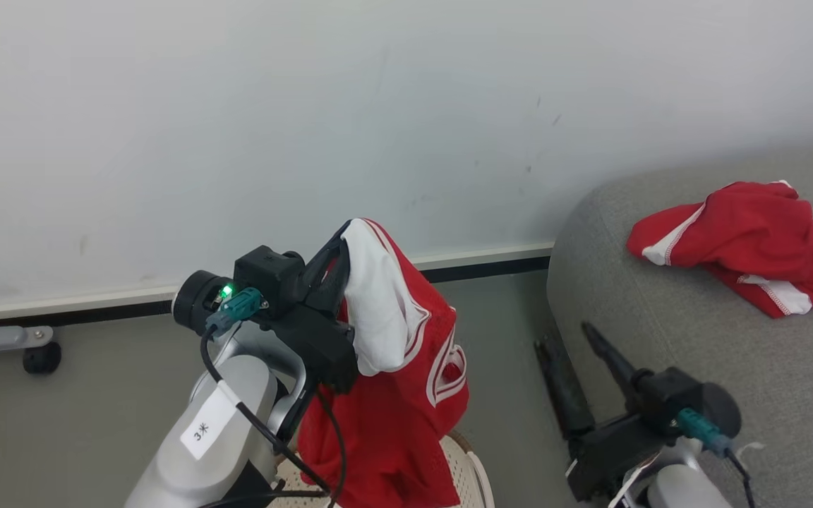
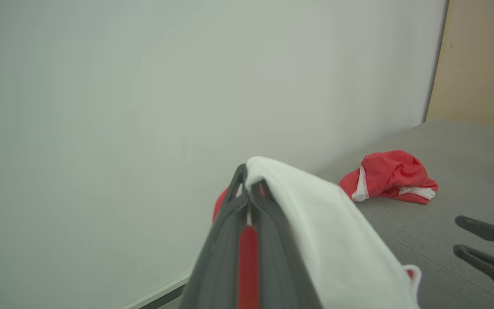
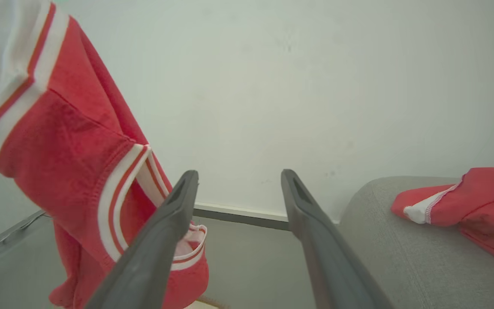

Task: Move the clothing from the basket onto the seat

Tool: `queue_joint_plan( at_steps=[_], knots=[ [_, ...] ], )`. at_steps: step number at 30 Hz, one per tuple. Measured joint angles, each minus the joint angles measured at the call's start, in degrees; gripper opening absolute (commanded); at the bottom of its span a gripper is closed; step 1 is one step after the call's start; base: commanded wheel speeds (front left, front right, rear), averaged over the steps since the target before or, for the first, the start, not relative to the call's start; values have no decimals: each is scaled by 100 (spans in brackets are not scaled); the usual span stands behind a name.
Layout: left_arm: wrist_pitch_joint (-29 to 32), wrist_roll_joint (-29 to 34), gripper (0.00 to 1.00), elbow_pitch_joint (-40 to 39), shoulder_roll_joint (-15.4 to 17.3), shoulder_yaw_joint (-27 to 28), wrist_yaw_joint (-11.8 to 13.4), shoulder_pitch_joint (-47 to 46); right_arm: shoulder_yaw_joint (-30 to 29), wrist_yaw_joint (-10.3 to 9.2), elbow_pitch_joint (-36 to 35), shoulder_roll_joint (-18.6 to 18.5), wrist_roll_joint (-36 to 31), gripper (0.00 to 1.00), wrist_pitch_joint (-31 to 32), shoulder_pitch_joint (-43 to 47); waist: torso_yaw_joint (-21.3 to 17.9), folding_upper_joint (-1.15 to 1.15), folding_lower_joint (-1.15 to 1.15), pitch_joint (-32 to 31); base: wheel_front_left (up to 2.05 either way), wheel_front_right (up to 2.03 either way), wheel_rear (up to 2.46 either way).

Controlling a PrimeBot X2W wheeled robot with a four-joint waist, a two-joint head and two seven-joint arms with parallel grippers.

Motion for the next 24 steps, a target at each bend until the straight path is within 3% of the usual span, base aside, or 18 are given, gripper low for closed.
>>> queue_joint_plan(
  at_steps=[8, 13, 24],
  knots=[
    [159, -94, 0, -261, -23, -225, -1, 164, 779, 40, 136, 48, -41, 100, 0, 50, 57, 0, 0, -222, 0, 0, 0],
    [337, -124, 0, -559, -34, -423, -1, 197, 1648, 41, 438, 32, 127, 100, 0, -63, 194, 1, 0, -262, 0, 0, 0],
    [612, -183, 0, -1042, -37, -608, -1, 193, 2403, 42, 1251, -126, 497, 100, 0, -862, 427, 1, 1, -227, 0, 0, 0]
  ],
)
